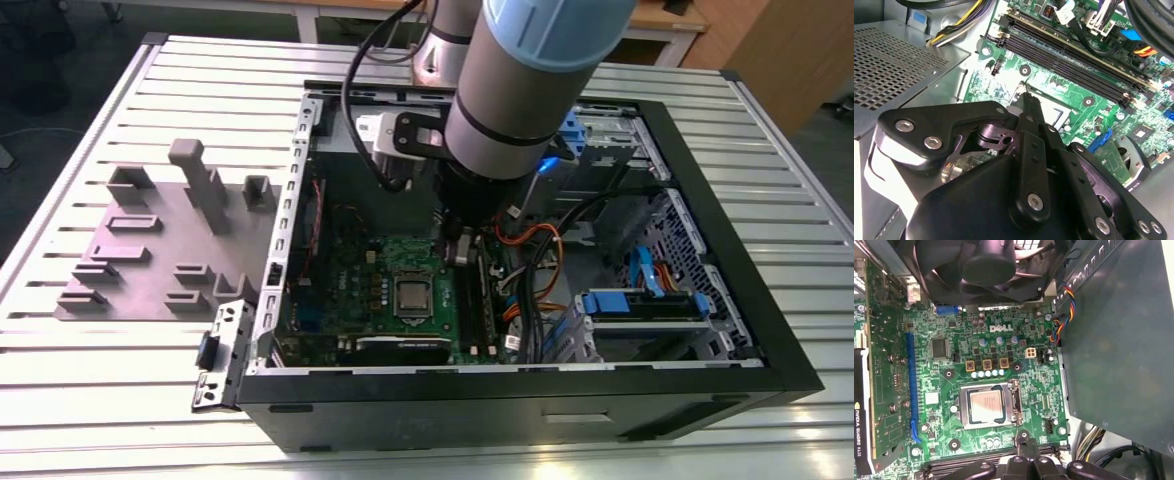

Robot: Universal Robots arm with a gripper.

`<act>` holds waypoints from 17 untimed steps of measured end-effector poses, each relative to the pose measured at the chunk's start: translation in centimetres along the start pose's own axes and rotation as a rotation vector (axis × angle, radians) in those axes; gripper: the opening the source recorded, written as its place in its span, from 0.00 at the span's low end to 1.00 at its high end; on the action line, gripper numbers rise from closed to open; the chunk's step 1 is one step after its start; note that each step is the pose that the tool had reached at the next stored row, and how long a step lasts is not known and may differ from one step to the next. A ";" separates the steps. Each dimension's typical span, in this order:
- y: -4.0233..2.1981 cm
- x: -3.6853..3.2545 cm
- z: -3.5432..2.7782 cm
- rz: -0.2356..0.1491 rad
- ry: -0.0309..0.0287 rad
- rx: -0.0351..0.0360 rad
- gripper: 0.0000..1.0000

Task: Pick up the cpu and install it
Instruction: 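Install the first cpu locking lever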

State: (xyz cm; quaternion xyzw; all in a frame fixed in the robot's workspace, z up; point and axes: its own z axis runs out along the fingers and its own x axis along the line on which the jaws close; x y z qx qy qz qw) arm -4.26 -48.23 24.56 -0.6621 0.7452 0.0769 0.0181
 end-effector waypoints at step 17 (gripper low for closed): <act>-0.13 0.50 0.38 -0.020 0.0018 -0.0024 0.11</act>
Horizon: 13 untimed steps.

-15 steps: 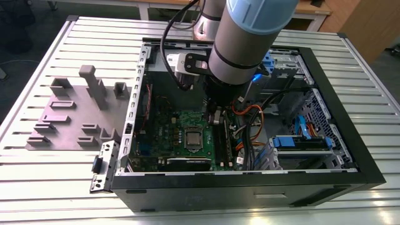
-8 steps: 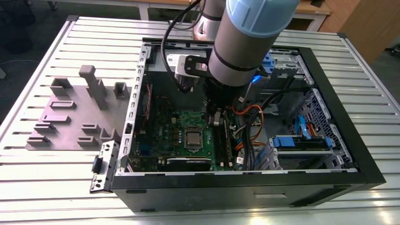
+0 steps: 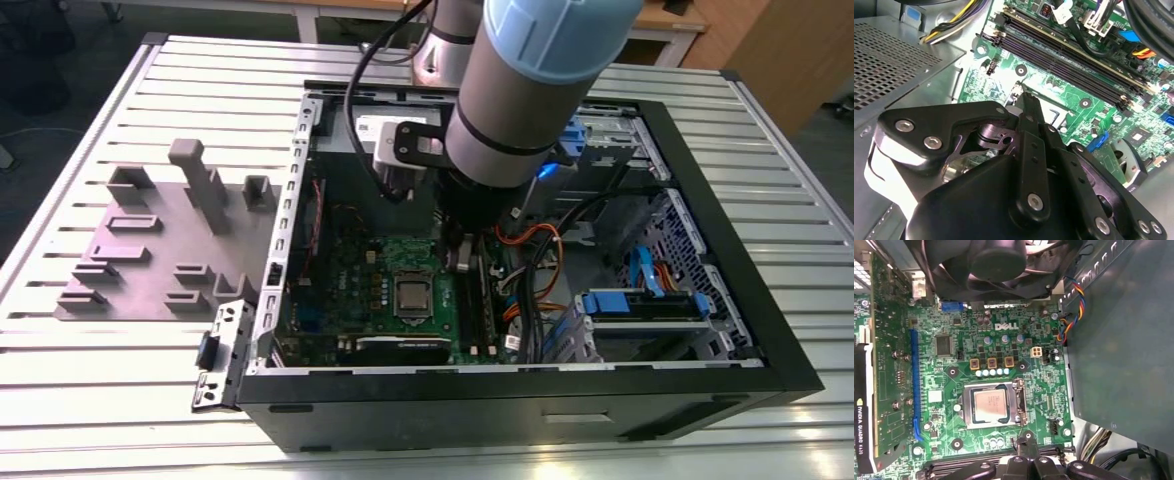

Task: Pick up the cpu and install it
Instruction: 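Install the first cpu locking lever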

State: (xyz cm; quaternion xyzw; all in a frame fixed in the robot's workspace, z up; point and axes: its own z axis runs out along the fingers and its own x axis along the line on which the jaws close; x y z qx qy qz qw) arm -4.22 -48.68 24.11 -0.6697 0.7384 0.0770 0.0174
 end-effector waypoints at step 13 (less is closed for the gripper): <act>-0.09 1.02 -0.08 -0.005 0.0003 -0.0006 0.11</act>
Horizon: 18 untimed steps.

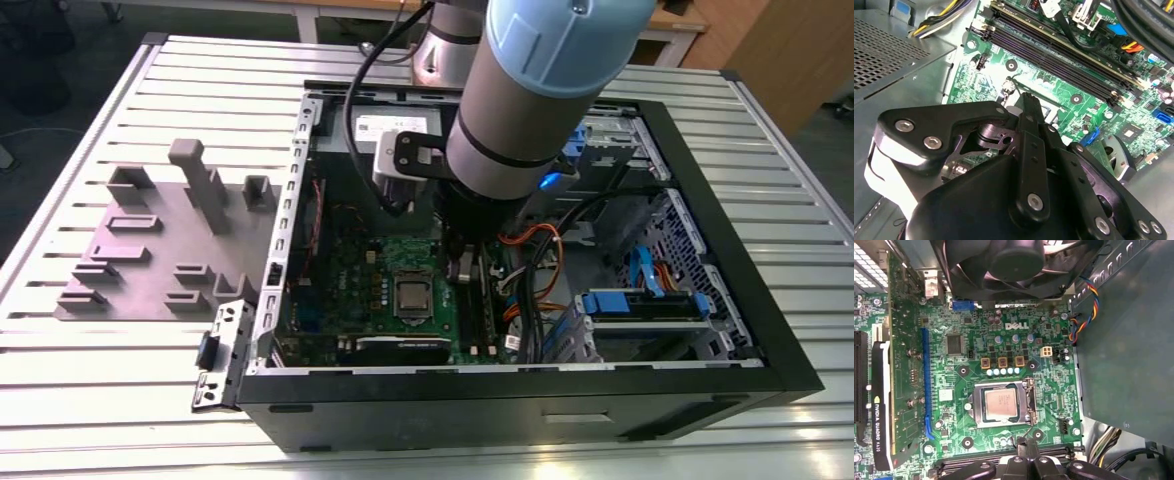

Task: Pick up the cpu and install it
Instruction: 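Install the first cpu locking lever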

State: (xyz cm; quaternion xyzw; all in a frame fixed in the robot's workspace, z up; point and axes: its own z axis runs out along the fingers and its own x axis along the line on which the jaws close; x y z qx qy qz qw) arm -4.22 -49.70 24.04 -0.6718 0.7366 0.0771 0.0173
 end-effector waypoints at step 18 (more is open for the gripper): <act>-0.20 1.53 0.71 0.000 0.0001 -0.0001 0.11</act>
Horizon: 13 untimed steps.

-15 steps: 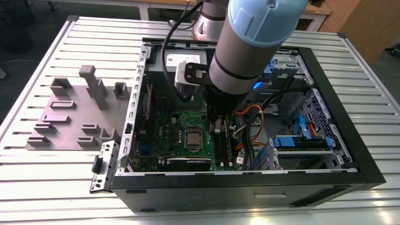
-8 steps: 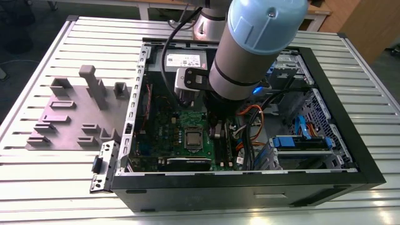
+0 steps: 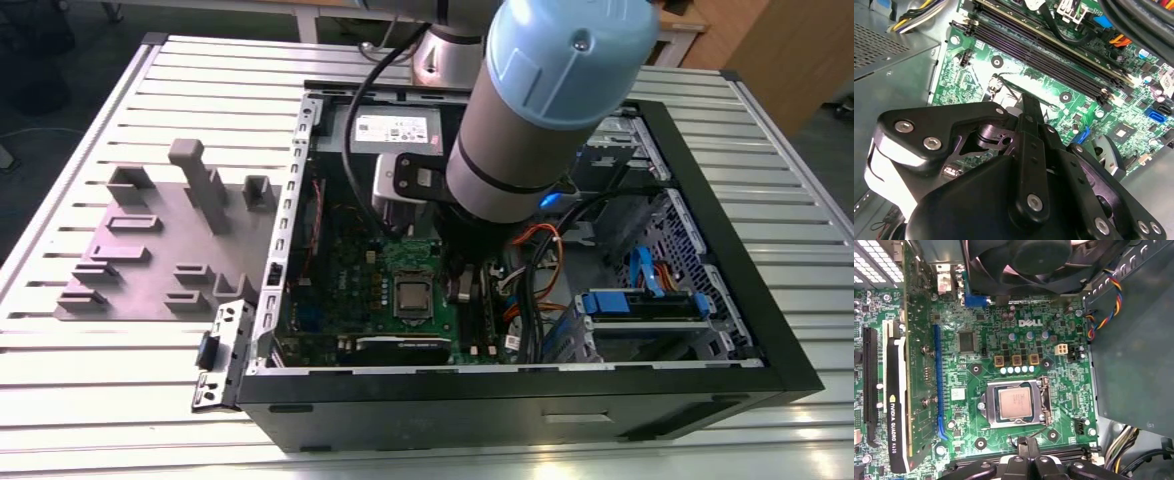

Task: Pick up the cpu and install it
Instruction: 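Install the first cpu locking lever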

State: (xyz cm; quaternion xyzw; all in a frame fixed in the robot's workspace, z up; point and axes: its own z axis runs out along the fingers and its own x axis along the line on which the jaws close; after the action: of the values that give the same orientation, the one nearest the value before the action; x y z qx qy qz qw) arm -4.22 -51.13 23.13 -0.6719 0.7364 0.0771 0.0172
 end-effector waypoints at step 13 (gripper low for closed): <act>-0.07 0.17 0.59 -0.021 0.0235 -0.0011 0.11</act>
State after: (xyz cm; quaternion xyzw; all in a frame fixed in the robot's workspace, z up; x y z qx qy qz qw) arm -4.22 -51.23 22.51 -0.6804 0.7295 0.0694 0.0090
